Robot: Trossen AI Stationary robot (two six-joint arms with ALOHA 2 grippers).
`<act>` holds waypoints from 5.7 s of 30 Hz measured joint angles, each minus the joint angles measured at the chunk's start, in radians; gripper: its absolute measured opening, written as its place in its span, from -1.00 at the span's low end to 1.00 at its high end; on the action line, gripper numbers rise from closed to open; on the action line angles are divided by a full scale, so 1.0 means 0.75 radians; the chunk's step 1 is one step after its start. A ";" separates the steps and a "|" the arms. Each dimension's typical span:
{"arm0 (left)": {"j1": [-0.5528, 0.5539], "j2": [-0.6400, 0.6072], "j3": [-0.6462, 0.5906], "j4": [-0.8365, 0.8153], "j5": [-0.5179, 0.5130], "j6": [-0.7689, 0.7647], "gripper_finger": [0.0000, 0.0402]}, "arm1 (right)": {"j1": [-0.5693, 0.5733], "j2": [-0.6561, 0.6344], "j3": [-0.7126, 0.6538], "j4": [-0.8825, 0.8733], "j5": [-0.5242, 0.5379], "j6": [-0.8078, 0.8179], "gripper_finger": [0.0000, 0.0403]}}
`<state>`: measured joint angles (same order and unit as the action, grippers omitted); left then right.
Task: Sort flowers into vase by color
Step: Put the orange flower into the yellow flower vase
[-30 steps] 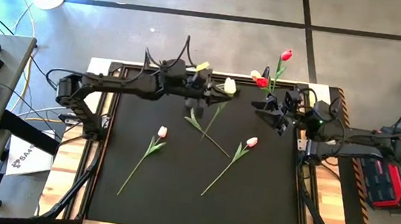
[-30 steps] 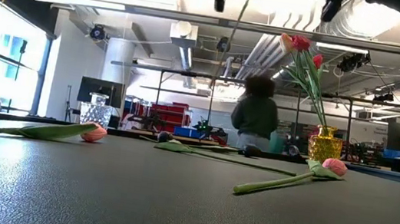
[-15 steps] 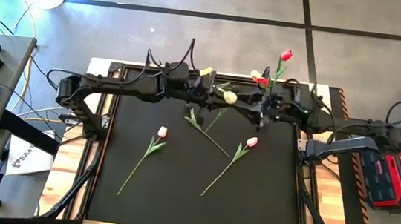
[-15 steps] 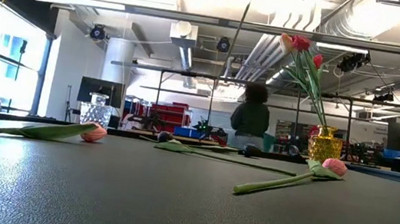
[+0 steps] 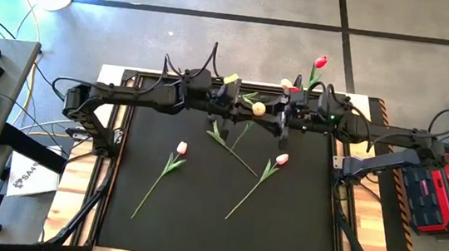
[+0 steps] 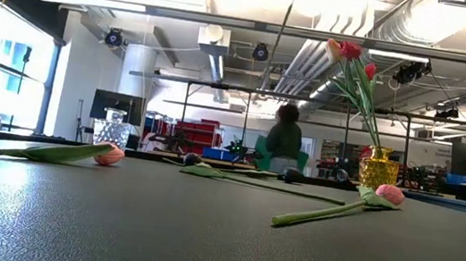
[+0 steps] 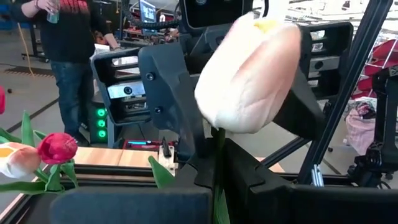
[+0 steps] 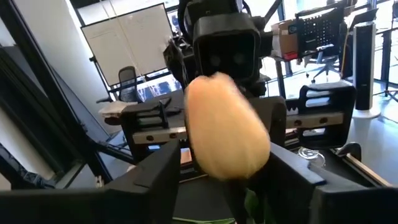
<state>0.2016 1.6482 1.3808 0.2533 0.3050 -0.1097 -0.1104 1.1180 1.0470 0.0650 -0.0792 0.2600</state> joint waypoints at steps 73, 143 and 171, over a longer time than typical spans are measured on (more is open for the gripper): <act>0.054 -0.001 0.000 -0.242 0.092 0.011 -0.36 | -0.159 -0.591 -0.001 -0.773 1.141 -0.251 -0.97; 0.055 -0.001 -0.001 -0.313 0.011 0.011 -0.36 | -0.239 -0.399 -0.001 -0.955 1.038 0.183 -0.97; 0.055 -0.001 -0.001 -0.313 0.007 0.011 -0.36 | -0.240 -0.398 -0.001 -1.024 1.144 0.283 -0.97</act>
<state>0.2428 1.6474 1.3800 0.0189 0.3099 -0.1017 -0.2901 0.8199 1.0462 -0.7031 0.7789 0.4726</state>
